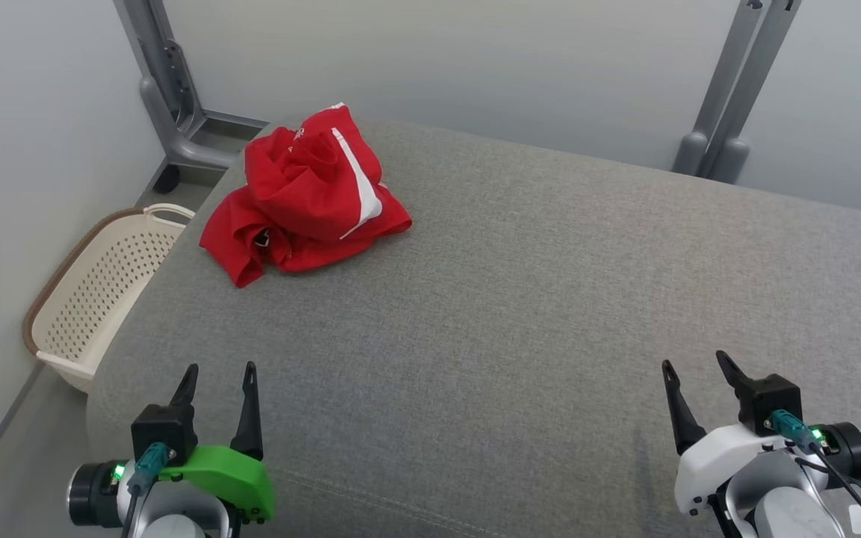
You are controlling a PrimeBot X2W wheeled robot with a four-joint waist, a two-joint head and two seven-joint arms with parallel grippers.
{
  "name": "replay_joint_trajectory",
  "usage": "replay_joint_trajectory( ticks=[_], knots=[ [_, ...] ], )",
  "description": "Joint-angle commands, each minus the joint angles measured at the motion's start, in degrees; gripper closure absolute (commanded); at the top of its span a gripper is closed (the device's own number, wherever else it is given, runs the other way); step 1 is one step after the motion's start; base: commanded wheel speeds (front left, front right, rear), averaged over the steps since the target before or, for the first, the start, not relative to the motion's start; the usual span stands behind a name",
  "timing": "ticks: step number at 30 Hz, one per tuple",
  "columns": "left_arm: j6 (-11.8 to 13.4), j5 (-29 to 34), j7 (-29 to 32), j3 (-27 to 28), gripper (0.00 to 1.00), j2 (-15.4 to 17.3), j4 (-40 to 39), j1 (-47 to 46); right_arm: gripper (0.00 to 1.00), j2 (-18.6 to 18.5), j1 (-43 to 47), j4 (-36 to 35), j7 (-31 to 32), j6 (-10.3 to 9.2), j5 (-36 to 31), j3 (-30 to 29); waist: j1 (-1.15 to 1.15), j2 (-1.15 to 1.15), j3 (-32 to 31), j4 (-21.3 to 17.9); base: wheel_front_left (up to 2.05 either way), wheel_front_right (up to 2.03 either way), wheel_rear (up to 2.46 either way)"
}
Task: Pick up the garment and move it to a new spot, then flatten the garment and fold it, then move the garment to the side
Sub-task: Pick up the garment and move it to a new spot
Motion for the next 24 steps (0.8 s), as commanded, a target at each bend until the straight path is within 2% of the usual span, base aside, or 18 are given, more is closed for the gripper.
replay_joint_trajectory(
  ticks=[1, 7, 11, 19, 24],
  knots=[
    [0.23, -0.47, 0.13, 0.06, 0.00, 0.48, -0.23, 0.36, 0.00, -0.23, -0.44, 0.17, -0.42, -0.01, 0.23, 0.03, 0.00, 0.00, -0.04, 0.20, 0.00, 0.00, 0.00],
    [0.48, -1.20, 0.66, 0.05, 0.00, 0.39, -0.80, 1.01, 0.00, -0.23, -0.23, 0.13, -0.53, -0.01, 0.29, 0.06, 0.00, 0.00, -0.05, 0.61, 0.00, 0.00, 0.00],
    [-0.38, -2.50, 3.24, -0.11, 0.00, -0.19, 0.14, -0.65, 0.00, -0.23, 0.22, -0.17, -0.22, -0.01, 0.14, -0.13, 0.00, 0.00, 0.03, 0.89, 0.00, 0.00, 0.00],
    [-2.63, -5.90, 16.34, -1.10, 0.00, -1.37, 6.84, -11.11, 0.00, -0.23, 1.06, -2.12, 1.17, 0.00, -0.50, 0.30, 0.00, 0.00, 1.14, 1.71, 0.00, 0.00, 0.00],
    [-3.12, -7.06, 23.43, -1.95, 0.00, -2.46, 11.74, -20.26, 0.00, -0.24, 0.41, -4.57, 2.88, 0.00, -1.30, 1.69, 0.00, 0.00, 4.14, 0.71, 0.00, 0.00, 0.00]
  ],
)
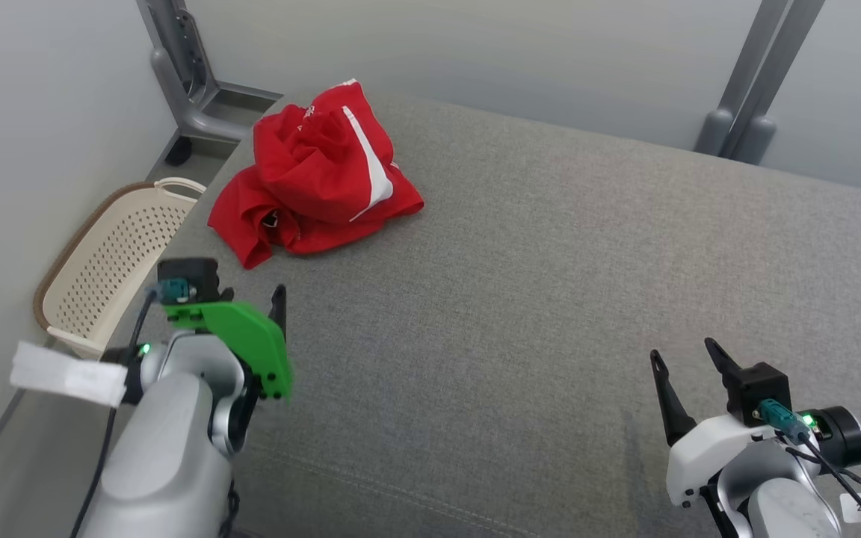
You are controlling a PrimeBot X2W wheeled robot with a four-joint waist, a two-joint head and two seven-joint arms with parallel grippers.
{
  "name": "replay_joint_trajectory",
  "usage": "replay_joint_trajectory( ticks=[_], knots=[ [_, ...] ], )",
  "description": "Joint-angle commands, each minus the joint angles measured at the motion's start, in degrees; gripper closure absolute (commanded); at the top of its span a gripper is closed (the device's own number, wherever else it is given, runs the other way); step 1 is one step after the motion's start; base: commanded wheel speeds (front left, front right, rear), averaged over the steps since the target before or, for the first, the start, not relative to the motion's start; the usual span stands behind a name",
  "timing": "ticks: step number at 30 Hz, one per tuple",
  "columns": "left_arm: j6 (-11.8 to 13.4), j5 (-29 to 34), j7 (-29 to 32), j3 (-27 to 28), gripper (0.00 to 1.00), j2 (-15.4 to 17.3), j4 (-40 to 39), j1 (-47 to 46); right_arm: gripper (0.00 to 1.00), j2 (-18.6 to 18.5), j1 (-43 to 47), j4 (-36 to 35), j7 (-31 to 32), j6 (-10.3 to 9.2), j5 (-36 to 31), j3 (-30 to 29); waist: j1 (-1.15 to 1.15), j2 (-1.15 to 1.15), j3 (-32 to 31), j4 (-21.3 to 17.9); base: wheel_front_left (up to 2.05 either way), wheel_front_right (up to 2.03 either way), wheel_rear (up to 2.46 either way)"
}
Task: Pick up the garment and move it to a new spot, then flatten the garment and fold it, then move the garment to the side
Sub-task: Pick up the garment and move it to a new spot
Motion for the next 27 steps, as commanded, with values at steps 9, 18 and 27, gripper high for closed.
replay_joint_trajectory(
  ticks=[9, 18, 27],
  knots=[
    [1.99, -2.61, 5.40, 1.49, 0.00, -1.30, 8.27, -16.98, 0.00, -0.25, -2.43, -6.09, 3.99, -0.02, -3.15, 2.35, 0.00, 0.00, 9.93, -5.15, 0.00, 0.00, 0.00],
    [3.84, -0.51, 7.49, 0.59, 0.00, 1.52, 14.33, -27.02, 0.00, -0.24, -3.04, -10.03, 6.26, -0.02, -4.62, 3.24, 0.00, 0.00, 16.41, -8.69, 0.00, 0.00, 0.00],
    [4.94, 1.42, 7.53, -0.93, 0.00, 3.56, 19.40, -30.79, 0.00, -0.22, -3.42, -10.97, 6.28, -0.02, -4.05, 3.83, 0.00, 0.00, 18.62, -10.22, 0.00, 0.00, 0.00]
  ],
)
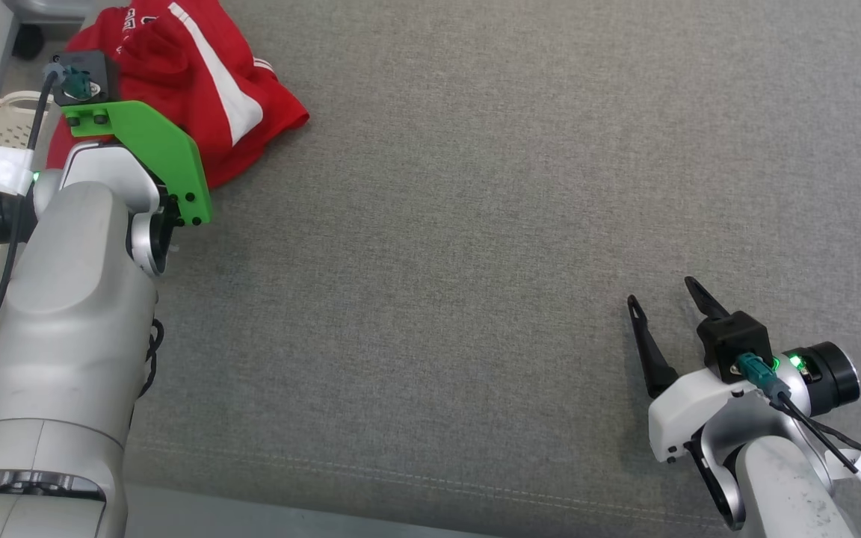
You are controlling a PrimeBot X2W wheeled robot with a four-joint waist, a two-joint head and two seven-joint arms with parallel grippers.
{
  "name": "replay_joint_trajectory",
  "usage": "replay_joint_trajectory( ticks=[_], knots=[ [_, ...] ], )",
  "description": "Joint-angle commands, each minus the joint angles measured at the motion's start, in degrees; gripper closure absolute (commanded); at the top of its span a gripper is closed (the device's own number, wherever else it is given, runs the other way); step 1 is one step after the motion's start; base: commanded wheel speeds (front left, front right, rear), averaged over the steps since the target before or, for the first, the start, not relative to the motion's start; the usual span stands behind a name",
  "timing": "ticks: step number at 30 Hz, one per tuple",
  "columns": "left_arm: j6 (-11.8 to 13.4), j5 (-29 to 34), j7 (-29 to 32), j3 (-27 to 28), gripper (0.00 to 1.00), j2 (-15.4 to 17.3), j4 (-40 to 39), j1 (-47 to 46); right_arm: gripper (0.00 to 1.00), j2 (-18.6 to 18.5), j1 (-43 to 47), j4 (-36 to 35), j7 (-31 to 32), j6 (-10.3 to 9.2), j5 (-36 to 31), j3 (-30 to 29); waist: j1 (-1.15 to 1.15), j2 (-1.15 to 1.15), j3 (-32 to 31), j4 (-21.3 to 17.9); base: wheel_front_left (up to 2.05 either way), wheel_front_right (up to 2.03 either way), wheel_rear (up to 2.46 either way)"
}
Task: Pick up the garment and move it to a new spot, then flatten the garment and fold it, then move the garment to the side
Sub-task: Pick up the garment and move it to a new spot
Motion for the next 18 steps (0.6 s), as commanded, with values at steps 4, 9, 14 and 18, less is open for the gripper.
replay_joint_trajectory(
  ticks=[4, 9, 14, 18],
  knots=[
    [-0.18, 0.64, 0.88, -0.90, 1.00, 0.60, 2.14, -1.90, 0.00, -0.17, -1.09, -0.24, 0.00, -0.02, 0.58, 0.35, -0.01, 0.00, 1.60, -1.50, 0.00, 0.00, 0.00],
    [-1.17, -0.37, -1.05, -0.83, 1.00, 0.03, 3.08, -2.69, 0.00, -0.17, -0.71, 0.69, -0.30, -0.02, 1.16, 0.28, -0.01, 0.00, 0.92, -1.41, 0.00, 0.00, 0.00],
    [-2.67, -1.08, -4.72, -0.90, 1.00, -1.24, 1.99, -3.97, 0.00, -0.18, -0.21, 2.28, -0.59, -0.02, 2.51, 0.59, -0.01, 0.00, -1.48, -1.25, 0.00, 0.00, 0.00],
    [-4.29, -1.40, -7.23, -1.49, 1.00, -2.70, 0.43, -5.90, 0.00, -0.18, 0.16, 3.59, -1.26, -0.02, 3.71, 0.71, -0.01, 0.00, -4.22, -1.83, 0.00, 0.00, 0.00]
  ],
)
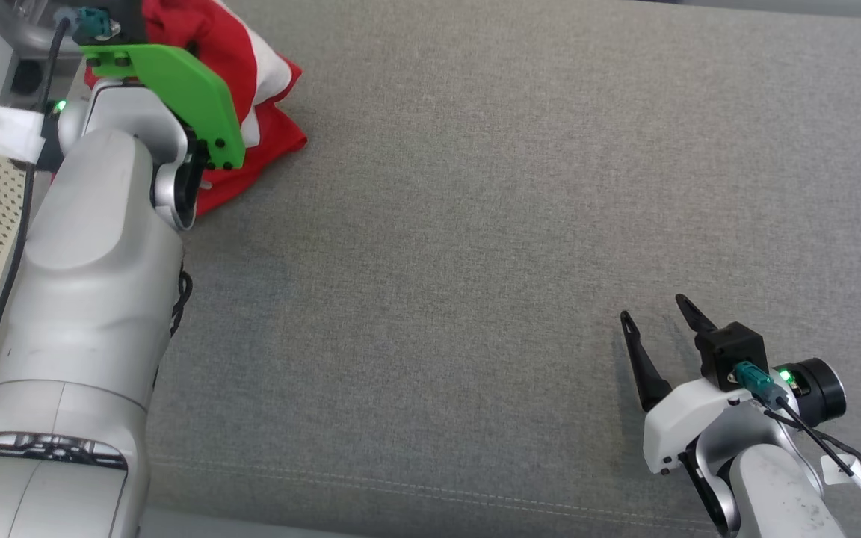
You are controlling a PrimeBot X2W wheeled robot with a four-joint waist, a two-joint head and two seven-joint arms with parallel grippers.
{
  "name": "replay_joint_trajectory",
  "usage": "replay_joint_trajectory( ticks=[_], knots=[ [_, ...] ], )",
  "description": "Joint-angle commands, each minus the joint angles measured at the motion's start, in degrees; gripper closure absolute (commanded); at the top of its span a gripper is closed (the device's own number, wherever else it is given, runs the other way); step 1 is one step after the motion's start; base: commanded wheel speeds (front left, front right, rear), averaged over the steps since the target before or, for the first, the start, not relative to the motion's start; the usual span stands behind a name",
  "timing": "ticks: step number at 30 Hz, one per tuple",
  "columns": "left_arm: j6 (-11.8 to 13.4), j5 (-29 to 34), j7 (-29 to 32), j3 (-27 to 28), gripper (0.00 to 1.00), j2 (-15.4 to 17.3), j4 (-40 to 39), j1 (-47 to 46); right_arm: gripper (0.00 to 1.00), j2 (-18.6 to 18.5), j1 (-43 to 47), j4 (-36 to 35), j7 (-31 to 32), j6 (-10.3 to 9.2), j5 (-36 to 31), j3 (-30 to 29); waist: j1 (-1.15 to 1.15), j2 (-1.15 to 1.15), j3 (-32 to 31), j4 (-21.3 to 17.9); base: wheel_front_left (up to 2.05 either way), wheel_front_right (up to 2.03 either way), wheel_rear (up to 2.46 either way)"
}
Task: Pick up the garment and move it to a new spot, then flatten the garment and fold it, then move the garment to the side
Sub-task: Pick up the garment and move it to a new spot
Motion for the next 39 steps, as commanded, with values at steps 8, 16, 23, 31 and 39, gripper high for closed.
replay_joint_trajectory(
  ticks=[8, 16, 23, 31, 39],
  knots=[
    [-3.86, -2.46, -2.51, -2.08, 1.00, -3.44, -4.76, -3.58, 0.00, -0.19, 1.71, 1.96, -1.54, -0.02, 1.73, -0.71, 0.00, 0.00, -7.12, -4.99, 0.00, 0.00, 0.00],
    [-5.32, -9.50, 0.08, -9.93, 1.00, -4.11, -12.15, -1.65, 0.00, -0.19, 2.09, 1.38, -2.26, -0.02, 1.55, -1.58, 0.00, 0.00, -9.62, -12.25, 0.00, 0.00, 0.00],
    [-0.77, -22.00, -0.38, -19.76, 1.00, -4.07, -23.53, 0.60, 0.00, -0.17, 1.32, -0.17, -2.59, -0.02, 0.75, -2.15, 0.00, 0.00, -8.72, -18.63, 0.00, 0.00, 0.00],
    [4.18, -30.41, -2.50, -27.41, 1.00, -3.93, -24.24, 2.89, 0.00, -0.14, 0.07, -1.28, -2.76, -0.02, 1.48, -1.88, 0.00, 0.00, -5.43, -22.96, 0.00, 0.00, 0.00],
    [4.86, -34.84, -8.36, -27.00, 0.00, -4.03, -11.63, 7.64, 0.00, -0.13, -0.34, -0.88, -2.61, -0.02, 1.95, -1.79, 0.00, 0.00, -3.89, -22.58, 0.00, 0.00, 0.00]
  ],
)
